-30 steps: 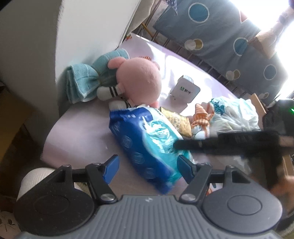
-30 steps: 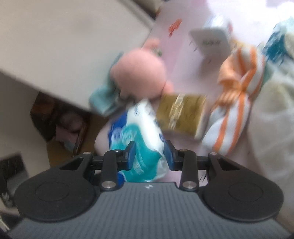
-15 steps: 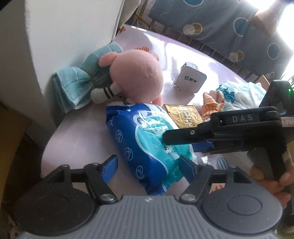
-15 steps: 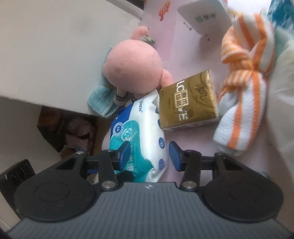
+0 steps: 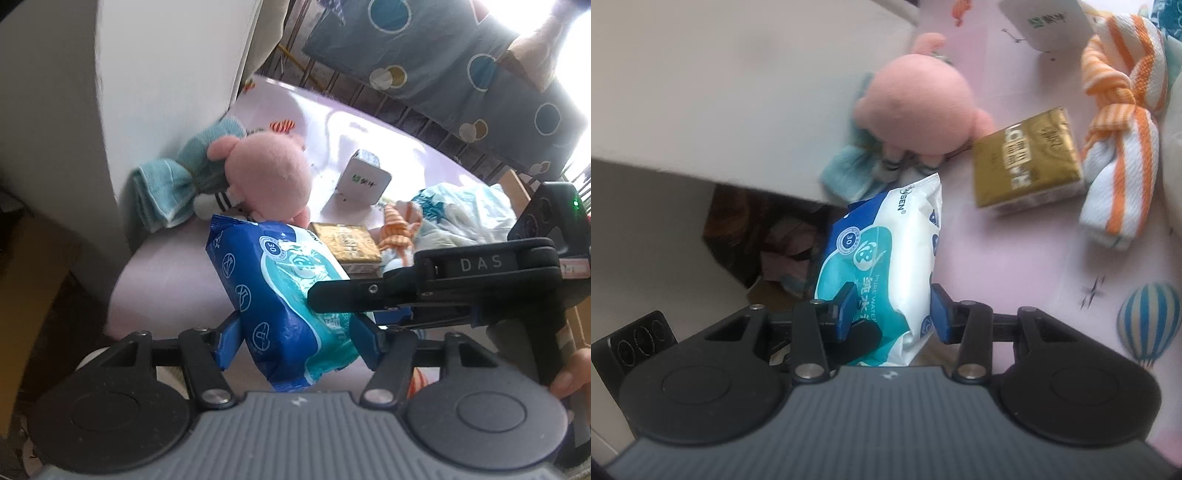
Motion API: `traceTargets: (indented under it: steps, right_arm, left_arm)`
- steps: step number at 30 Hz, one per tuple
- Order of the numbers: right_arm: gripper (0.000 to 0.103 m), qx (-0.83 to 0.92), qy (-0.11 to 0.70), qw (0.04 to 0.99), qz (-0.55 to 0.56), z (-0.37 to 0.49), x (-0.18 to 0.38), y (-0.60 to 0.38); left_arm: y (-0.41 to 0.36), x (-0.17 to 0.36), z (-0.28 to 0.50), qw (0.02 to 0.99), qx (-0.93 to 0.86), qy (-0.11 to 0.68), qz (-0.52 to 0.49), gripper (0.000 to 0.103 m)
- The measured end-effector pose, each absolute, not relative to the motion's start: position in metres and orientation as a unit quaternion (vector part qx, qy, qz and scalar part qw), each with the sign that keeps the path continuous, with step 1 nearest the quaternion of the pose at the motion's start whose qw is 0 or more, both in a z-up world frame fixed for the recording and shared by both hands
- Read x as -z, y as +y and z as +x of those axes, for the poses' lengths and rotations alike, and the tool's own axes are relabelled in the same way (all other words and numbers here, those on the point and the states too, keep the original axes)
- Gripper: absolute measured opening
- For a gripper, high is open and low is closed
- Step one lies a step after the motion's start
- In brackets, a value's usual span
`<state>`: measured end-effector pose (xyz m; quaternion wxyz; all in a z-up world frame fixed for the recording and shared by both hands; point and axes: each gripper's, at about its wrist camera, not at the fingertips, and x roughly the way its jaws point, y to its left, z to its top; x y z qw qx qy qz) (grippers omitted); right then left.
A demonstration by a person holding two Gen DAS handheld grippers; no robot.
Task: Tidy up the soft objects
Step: 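Lift the wet wipes pack with the right tool and carry it into the box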
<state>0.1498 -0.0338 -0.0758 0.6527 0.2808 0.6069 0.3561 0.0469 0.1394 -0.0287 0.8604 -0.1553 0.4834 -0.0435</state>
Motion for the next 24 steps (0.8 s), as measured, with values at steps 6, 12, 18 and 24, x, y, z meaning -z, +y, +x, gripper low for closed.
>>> traceTargets:
  steps: [6,12,18,24]
  right_arm:
    - [0.042,-0.375,0.564,0.673,0.298,0.136,0.029,-0.067]
    - [0.042,-0.354,0.493,0.725,0.326,0.126,-0.028,-0.160]
    - [0.042,-0.283,0.434,0.775,0.360,0.108,-0.061,-0.293]
    - [0.042,-0.190,0.419,0.807,0.371,0.102,-0.070,-0.409]
  left_arm:
    - [0.106,-0.018,0.037,0.884,0.062,0.450,-0.110,0.063]
    - [0.031,-0.066,0.053,0.903,0.139,0.402,-0.060,0.064]
    - [-0.084,-0.090,0.085,0.891,0.242,0.384,-0.012,0.064]
    - [-0.196,-0.077,0.129,0.851,0.328,0.411,0.000,0.064]
